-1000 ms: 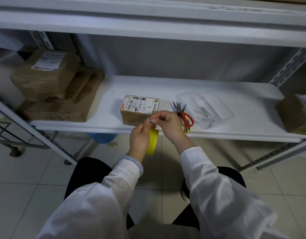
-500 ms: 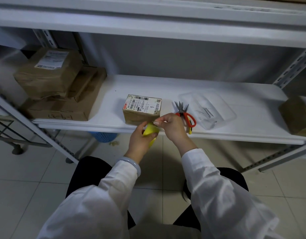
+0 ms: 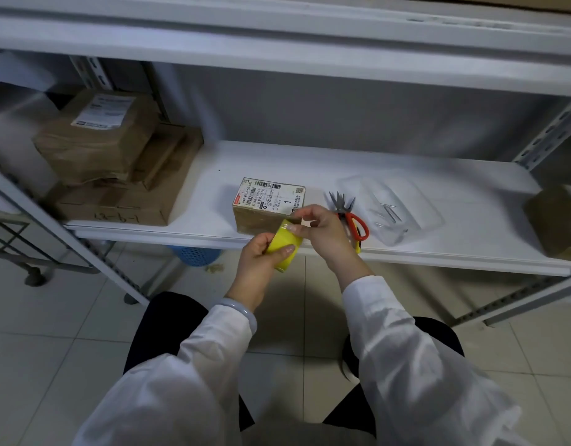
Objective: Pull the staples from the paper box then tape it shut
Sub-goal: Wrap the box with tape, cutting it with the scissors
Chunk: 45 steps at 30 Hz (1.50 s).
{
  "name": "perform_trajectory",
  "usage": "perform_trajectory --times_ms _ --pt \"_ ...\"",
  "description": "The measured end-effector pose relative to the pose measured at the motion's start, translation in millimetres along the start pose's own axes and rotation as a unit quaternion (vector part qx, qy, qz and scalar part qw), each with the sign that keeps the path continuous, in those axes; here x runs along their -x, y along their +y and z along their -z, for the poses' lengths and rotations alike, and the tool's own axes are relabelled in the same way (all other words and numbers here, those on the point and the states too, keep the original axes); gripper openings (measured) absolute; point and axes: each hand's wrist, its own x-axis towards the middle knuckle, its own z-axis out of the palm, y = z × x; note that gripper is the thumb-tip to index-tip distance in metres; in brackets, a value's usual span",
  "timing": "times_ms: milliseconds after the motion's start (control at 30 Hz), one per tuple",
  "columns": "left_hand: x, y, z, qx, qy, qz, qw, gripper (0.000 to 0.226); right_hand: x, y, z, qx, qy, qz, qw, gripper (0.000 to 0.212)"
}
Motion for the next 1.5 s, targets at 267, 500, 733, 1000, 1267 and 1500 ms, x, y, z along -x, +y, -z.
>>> perform_trajectory --times_ms 267,500,733,1000,1267,1500 --pt "-5.2 7.2 22.8 0.012 0.062 -0.022 0.998 0.017 -27.7 -7.2 2.3 0.344 -0.015 0.076 0.936 0.072" --pt "-13.7 10.6 41.7 -0.004 0.114 -0.039 0.993 0.023 -48.1 3.5 -5.2 0.561 -0.064 0.118 0.817 0.076" --pt "-47.1 6.0 53.1 -0.180 0.145 -0.039 0.972 0.029 -39.1 3.0 -10.0 0.335 0.041 0.034 0.941 0.081" --pt "-71.5 3.6 35.1 -0.522 0.146 -0.136 0.829 0.032 -26.8 4.8 0.8 0.203 0.088 -0.062 0.973 0.072" --pt "-94.5 -1.5 25.8 -0.521 0.099 -0.163 0.832 0.042 -27.6 15.2 12.1 0.093 0.093 -0.132 0.982 0.071" --pt "-59.9 20.7 -15.8 -0.229 0.104 -0.108 0.962 0.029 -28.8 16.9 11.4 -0.147 0.088 -0.151 0.973 0.063"
